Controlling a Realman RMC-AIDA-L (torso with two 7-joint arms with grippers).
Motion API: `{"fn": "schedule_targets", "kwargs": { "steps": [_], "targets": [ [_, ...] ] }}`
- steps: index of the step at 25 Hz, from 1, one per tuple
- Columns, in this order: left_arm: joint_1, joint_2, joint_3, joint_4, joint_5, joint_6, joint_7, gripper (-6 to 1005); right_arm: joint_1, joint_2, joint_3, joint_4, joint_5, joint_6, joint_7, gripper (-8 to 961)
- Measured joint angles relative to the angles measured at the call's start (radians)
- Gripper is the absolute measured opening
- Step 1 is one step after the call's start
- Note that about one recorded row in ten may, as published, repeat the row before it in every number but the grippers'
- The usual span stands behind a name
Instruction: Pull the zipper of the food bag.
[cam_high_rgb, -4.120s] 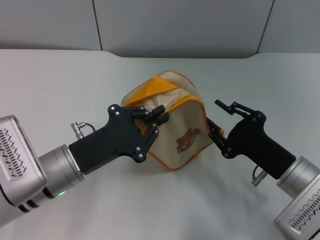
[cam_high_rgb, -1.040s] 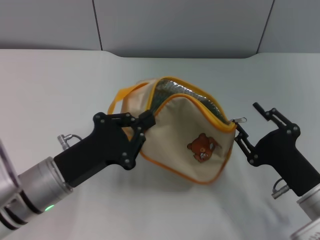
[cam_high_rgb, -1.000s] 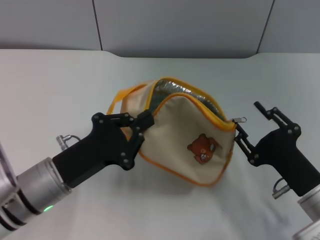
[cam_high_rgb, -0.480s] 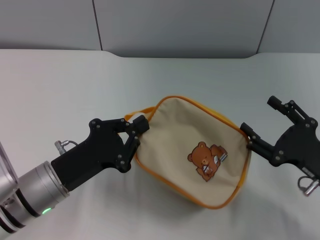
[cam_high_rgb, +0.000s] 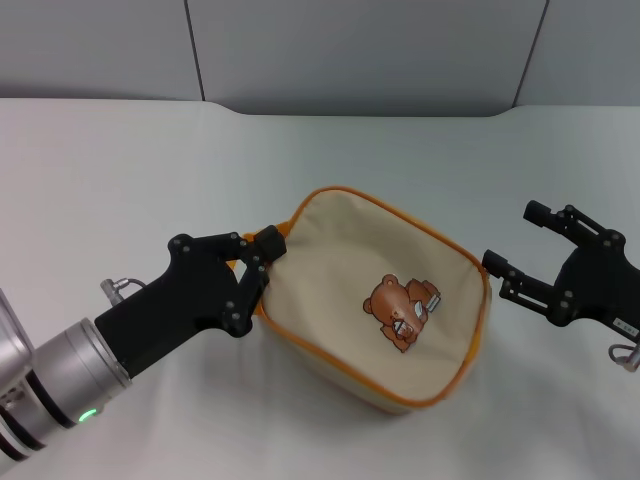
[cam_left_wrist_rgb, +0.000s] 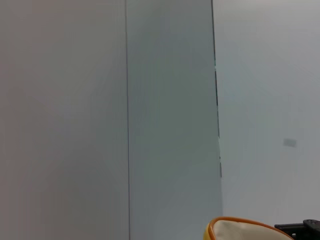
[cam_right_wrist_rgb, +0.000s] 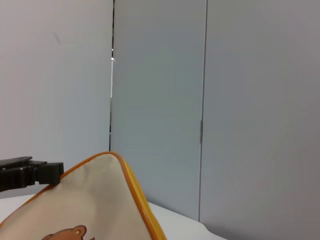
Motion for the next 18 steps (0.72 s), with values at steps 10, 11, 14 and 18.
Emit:
{"fn": "schedule_targets", "kwargs": {
  "steps": [10,11,14,18],
  "targets": [
    [-0.001,0.002,0.031,0.045,0.008,0.016,-0.075,177,0.018,0.0,-0.066,-0.035,0.0,-0.029,0.102,825],
    [-0.002,0.002,0.041,0.048,0.008,0.018,-0.079,222,0.018,0.0,-0.083,-0.046,0.0,-0.033,0.12,825],
    [-0.005,0.002,0.091,0.082,0.008,0.025,-0.113,422,0.021,0.0,-0.16,-0.081,0.0,-0.046,0.176,825],
    [-0.006,0.002,0.203,0.159,0.008,0.045,-0.194,559,0.025,-0.001,-0.27,-0.116,0.0,-0.061,0.238,825]
  ]
}}
